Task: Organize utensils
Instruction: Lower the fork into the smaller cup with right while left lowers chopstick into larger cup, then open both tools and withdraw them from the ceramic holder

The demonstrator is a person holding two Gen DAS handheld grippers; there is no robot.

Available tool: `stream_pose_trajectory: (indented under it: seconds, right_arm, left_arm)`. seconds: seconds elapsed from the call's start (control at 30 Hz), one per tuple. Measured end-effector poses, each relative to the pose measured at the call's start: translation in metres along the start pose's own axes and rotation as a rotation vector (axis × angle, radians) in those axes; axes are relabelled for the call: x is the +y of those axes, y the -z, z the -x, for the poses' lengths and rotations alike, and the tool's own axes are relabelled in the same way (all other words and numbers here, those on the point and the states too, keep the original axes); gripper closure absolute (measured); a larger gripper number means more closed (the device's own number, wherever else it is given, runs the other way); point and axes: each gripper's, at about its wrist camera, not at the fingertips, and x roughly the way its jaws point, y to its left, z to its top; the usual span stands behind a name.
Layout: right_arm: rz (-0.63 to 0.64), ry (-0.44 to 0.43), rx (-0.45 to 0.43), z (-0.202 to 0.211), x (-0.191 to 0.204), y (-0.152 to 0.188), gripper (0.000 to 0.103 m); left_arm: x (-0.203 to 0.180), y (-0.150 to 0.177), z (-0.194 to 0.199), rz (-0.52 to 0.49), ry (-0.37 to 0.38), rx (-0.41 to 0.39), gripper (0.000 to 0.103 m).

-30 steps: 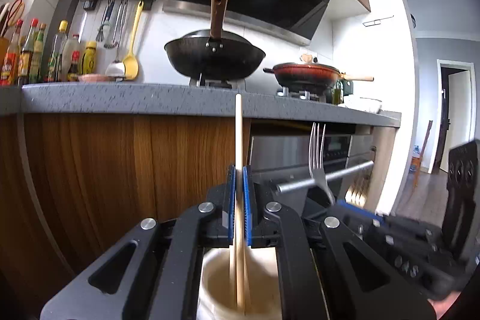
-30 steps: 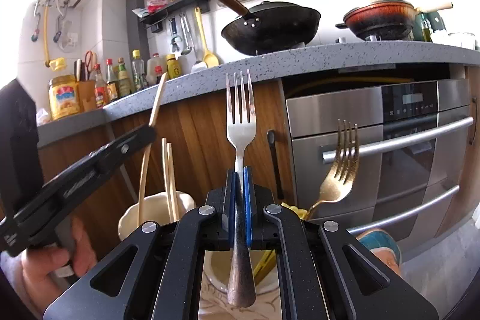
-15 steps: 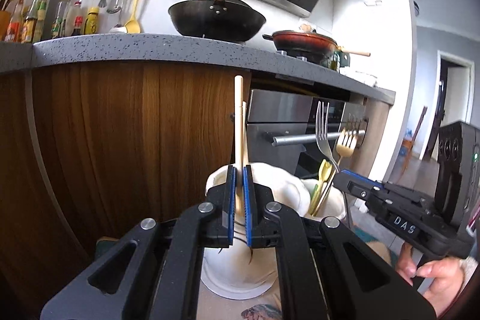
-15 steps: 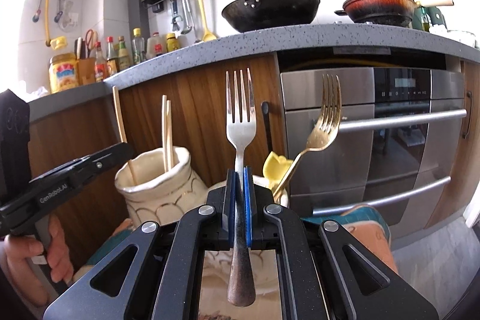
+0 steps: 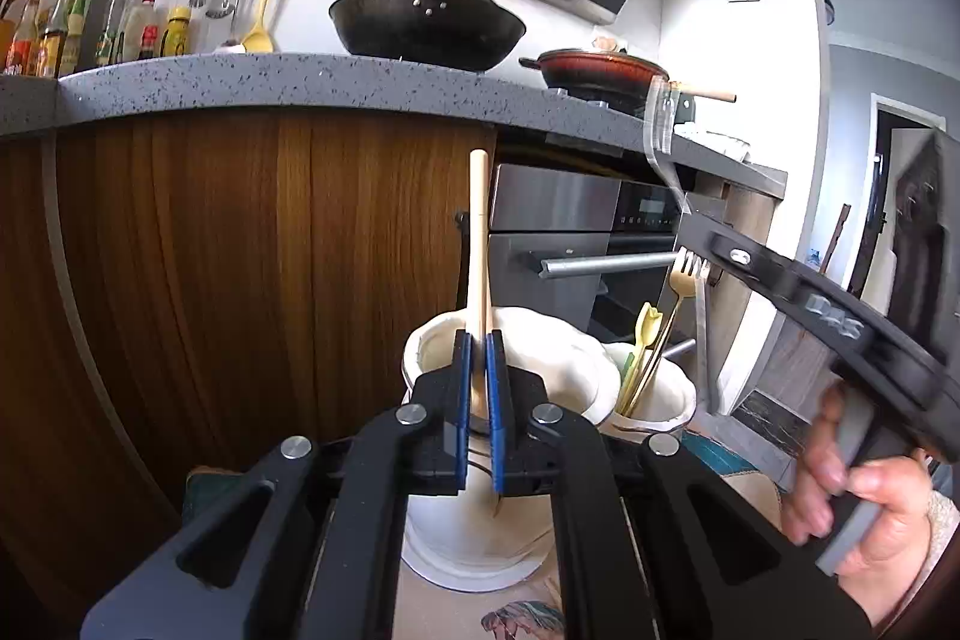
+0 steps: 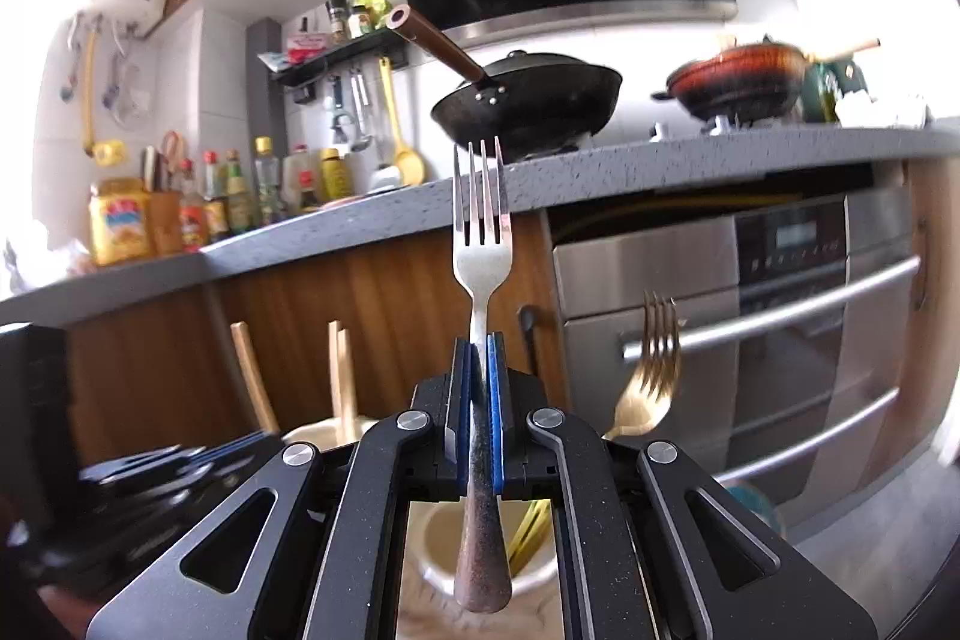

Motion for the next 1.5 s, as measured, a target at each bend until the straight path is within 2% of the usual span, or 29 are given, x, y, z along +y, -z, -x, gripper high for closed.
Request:
stream_pose_trajectory:
  seconds: [0.07, 0.2, 0.53, 0.83, 0.97, 1.17, 1.2, 1.3, 1.33, 1.4, 1.43, 1.5]
  right_arm:
    - [0.041, 0.035, -0.002, -0.011, 0.005, 0.002, 0.097]
    - [0.083, 0.056, 0.062, -0.027, 0.006, 0.012, 0.097]
    - [0.056, 0.046, 0.148, -0.002, -0.002, 0.034, 0.097]
    - [0.035, 0.036, 0.227, 0.001, -0.004, 0.042, 0.097]
    - [0.024, 0.043, 0.234, -0.002, -0.008, 0.043, 0.097]
    - [0.029, 0.05, 0.219, 0.0, -0.01, 0.039, 0.096]
    - [0.026, 0.051, 0.219, 0.0, -0.01, 0.039, 0.093]
    - [0.025, 0.053, 0.211, 0.004, -0.01, 0.038, 0.076]
    - [0.028, 0.053, 0.207, 0.006, -0.01, 0.037, 0.073]
    - [0.034, 0.052, 0.206, 0.011, -0.008, 0.035, 0.063]
    - [0.036, 0.05, 0.208, 0.014, -0.007, 0.035, 0.061]
    - [0.043, 0.05, 0.218, 0.022, -0.005, 0.037, 0.053]
  left_arm:
    - [0.001, -0.001, 0.0, 0.001, 0.0, 0.002, 0.098]
    - [0.005, -0.002, 0.0, 0.019, 0.005, 0.006, 0.098]
    - [0.007, -0.003, 0.003, 0.016, 0.0, 0.001, 0.098]
    - [0.001, -0.002, 0.004, -0.017, -0.017, -0.003, 0.081]
    - [0.0, -0.002, 0.006, -0.024, -0.023, -0.014, 0.07]
    - [0.001, -0.004, 0.009, -0.018, -0.027, -0.026, 0.063]
    - [0.001, -0.004, 0.01, -0.019, -0.03, -0.027, 0.059]
    - [0.002, -0.005, 0.012, -0.018, -0.032, -0.035, 0.056]
    - [0.001, -0.005, 0.013, -0.019, -0.034, -0.035, 0.054]
    - [0.001, -0.005, 0.015, -0.019, -0.044, -0.039, 0.042]
    - [0.001, -0.005, 0.016, -0.017, -0.047, -0.042, 0.04]
    - [0.0, -0.004, 0.02, -0.02, -0.055, -0.046, 0.029]
